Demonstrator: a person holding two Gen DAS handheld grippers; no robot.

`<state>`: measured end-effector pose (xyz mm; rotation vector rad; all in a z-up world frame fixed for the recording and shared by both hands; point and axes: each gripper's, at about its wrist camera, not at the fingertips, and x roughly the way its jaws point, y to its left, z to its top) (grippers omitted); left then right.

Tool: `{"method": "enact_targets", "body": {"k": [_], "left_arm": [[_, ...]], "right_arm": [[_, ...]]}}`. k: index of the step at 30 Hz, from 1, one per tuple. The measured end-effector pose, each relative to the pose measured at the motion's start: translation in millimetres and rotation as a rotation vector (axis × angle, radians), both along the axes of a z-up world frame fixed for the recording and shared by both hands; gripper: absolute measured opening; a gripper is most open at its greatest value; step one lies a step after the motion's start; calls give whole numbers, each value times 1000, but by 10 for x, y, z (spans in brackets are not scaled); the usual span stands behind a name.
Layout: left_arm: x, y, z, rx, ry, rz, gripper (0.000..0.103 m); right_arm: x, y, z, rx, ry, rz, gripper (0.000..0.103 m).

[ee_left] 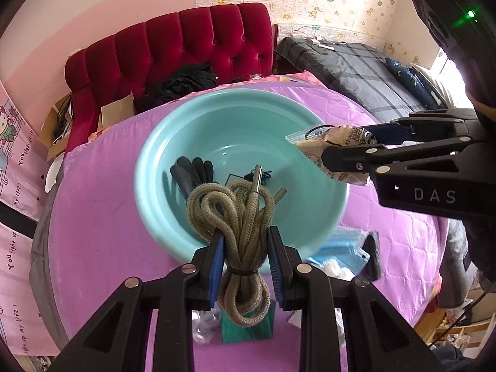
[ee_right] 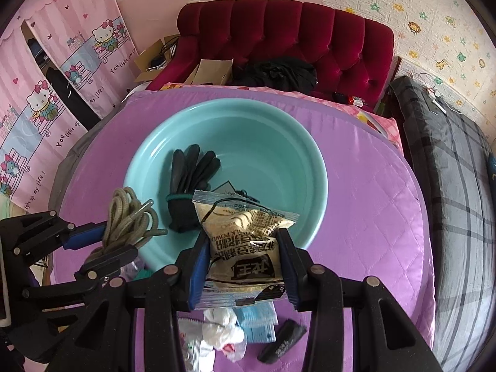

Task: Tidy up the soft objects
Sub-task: 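Carry the rope in the left tool over the basin while the right tool carries the packet, then open the left tool to drop the rope in the basin while the right tool releases the packet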

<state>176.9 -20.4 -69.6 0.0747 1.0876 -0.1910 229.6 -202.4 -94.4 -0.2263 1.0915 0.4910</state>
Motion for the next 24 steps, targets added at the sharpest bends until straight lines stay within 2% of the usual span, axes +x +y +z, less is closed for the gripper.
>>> {"method": "enact_targets", "body": {"k": [13, 24], "left_arm": [[513, 114, -334, -31, 40, 43, 29], [805, 140, -607, -17, 56, 66, 29]], "right_arm": [[537, 234, -307, 11, 41, -17, 45], [879, 379, -618, 0, 87, -38, 45]]}}
